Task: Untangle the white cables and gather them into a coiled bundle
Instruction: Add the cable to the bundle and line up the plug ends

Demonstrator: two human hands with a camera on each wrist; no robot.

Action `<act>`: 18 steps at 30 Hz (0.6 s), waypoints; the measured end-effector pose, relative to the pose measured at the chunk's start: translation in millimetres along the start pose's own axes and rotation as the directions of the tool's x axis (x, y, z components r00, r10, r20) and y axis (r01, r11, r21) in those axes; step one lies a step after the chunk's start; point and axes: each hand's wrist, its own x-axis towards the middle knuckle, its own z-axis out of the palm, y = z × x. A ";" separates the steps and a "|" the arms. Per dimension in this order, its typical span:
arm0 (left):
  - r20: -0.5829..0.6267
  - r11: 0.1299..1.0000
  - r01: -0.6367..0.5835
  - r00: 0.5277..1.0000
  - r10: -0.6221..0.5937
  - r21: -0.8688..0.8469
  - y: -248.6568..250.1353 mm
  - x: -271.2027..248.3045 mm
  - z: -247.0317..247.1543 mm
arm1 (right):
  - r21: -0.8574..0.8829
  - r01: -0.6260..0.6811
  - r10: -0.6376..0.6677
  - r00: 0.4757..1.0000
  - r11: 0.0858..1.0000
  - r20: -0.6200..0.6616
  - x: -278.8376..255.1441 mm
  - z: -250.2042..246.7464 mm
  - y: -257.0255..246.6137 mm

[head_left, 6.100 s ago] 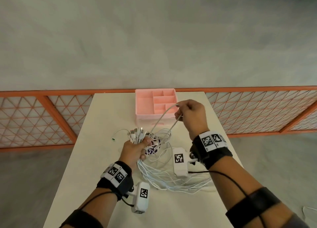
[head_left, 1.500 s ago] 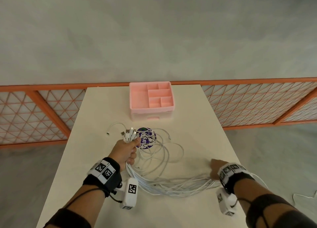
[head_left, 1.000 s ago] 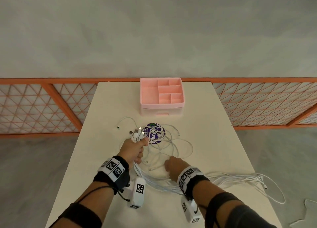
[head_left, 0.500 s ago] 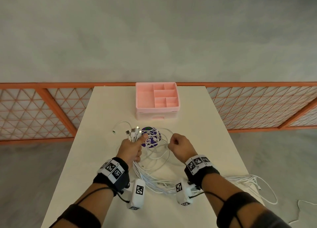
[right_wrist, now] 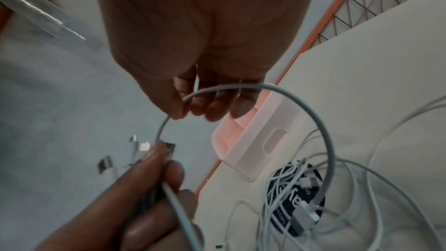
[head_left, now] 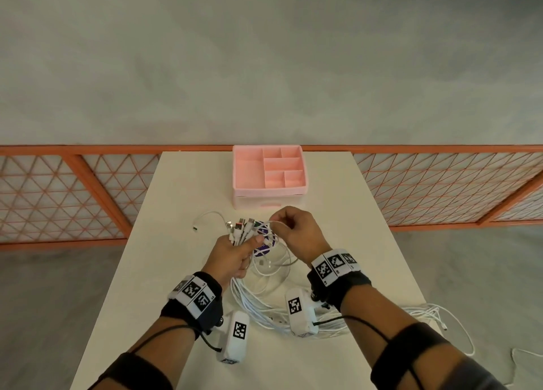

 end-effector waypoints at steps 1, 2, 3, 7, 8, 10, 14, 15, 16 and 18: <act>0.002 1.000 -0.015 1.000 0.015 -0.001 1.2 -0.8 0.6 | -0.071 0.013 -0.015 1.000 0.997 -0.023 1.9 -2.3 2.3; 0.002 0.999 -0.033 0.999 0.033 0.000 2.4 -1.1 1.1 | -0.164 0.018 -0.026 0.999 0.986 -0.044 3.9 -4.9 5.9; 0.003 0.999 -0.052 0.999 0.052 0.005 4.5 -1.6 2.3 | -0.265 0.005 -0.022 0.998 0.964 -0.059 4.7 -7.7 8.9; 0.046 0.997 -0.066 0.997 0.064 0.035 10.7 -2.0 8.4 | -0.355 -0.102 0.104 0.994 0.929 -0.013 -0.3 -11.9 14.5; 0.068 0.997 -0.058 0.996 0.055 0.045 11.1 -2.7 10.0 | -0.260 -0.147 0.155 0.988 0.954 0.012 -2.5 -11.0 13.1; 0.139 0.996 -0.028 0.990 0.015 0.089 9.4 -4.4 11.7 | 0.040 -0.267 0.266 0.964 0.963 0.027 -3.8 -8.4 10.2; 0.237 0.981 0.066 0.965 -0.109 0.180 5.1 -11.2 12.7 | 0.331 -0.270 0.297 0.954 0.904 -0.034 -3.1 -7.3 2.5; 0.214 0.987 0.096 0.969 -0.121 0.126 4.5 -10.6 11.2 | 0.339 -0.229 0.260 0.964 0.913 -0.049 -3.4 -7.4 0.0; 0.173 0.991 0.124 0.976 -0.130 0.042 4.6 -8.0 9.4 | 0.362 -0.193 0.232 0.970 0.912 -0.068 -3.4 -7.9 -2.8; 0.079 0.973 0.169 0.984 -0.158 -0.155 6.7 -1.5 4.2 | 0.419 -0.130 0.182 0.980 0.898 -0.085 -2.4 -8.4 -8.5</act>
